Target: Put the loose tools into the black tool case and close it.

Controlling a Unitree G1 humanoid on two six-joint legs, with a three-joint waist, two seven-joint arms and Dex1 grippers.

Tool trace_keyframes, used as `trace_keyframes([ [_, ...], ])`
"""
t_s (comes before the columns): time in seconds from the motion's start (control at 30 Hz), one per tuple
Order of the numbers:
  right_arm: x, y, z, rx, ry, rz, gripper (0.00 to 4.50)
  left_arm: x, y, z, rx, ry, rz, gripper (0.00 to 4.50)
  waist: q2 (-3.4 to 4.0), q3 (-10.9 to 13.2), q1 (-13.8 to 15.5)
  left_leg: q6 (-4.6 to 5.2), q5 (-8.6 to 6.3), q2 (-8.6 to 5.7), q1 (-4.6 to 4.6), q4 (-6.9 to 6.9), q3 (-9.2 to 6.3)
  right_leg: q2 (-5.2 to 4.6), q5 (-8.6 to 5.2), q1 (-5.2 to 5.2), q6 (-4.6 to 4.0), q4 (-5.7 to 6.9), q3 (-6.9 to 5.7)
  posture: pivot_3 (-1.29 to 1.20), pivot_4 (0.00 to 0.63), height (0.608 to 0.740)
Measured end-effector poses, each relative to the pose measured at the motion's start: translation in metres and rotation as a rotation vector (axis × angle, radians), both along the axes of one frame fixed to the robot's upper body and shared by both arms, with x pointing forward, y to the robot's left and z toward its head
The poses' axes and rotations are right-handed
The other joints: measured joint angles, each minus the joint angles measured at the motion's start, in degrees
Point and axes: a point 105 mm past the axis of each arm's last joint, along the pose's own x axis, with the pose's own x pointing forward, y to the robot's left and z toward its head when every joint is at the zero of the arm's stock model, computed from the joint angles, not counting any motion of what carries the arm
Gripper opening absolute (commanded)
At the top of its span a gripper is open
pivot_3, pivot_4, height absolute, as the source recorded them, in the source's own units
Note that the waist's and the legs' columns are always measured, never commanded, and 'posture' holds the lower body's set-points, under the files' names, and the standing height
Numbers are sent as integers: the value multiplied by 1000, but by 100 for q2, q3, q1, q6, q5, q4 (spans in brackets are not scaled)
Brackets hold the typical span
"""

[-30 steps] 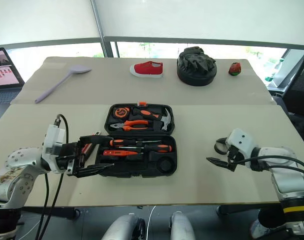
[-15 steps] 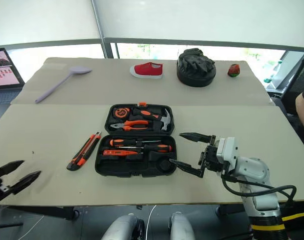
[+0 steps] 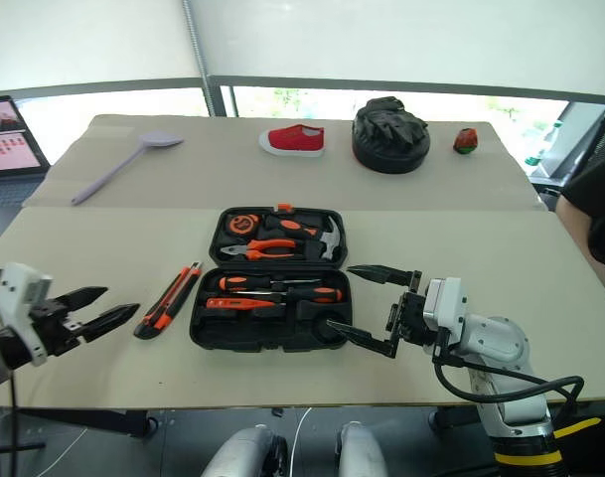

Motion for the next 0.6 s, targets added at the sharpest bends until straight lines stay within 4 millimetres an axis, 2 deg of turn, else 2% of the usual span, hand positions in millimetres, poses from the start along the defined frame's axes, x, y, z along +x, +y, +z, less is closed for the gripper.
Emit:
trace_keyframes([
  [0.13,1,2,0,-12,-7,5,4500,15,-21,-20,38,63,23,4466,0,0,-42,-3,2,9,0,-5,0,11,-1,-2,-3,0,6,0,150,740],
  [0.23,2,4,4,-11,-24,12,4500,21,-37,-38,86,108,18,3635,0,1,-32,-18,-11,12,-1,-4,-1,8,3,-1,-9,-5,13,0,150,740],
  [0.37,3,5,6,-6,-27,6,4500,27,-35,-40,142,99,41,2220,1,0,1,-19,-10,14,4,-4,-2,4,4,1,-11,-4,16,0,150,740],
  [0.43,3,6,6,-4,-28,2,4500,30,-34,-40,169,83,44,1689,5,-1,18,-19,-10,14,6,-4,-1,1,4,3,-11,-5,16,0,150,740],
  [0.6,2,6,8,-4,-32,-2,4500,34,-29,-40,148,44,56,1681,6,-1,36,-27,-6,22,5,-4,-2,-1,8,2,-19,-5,17,0,150,740],
])
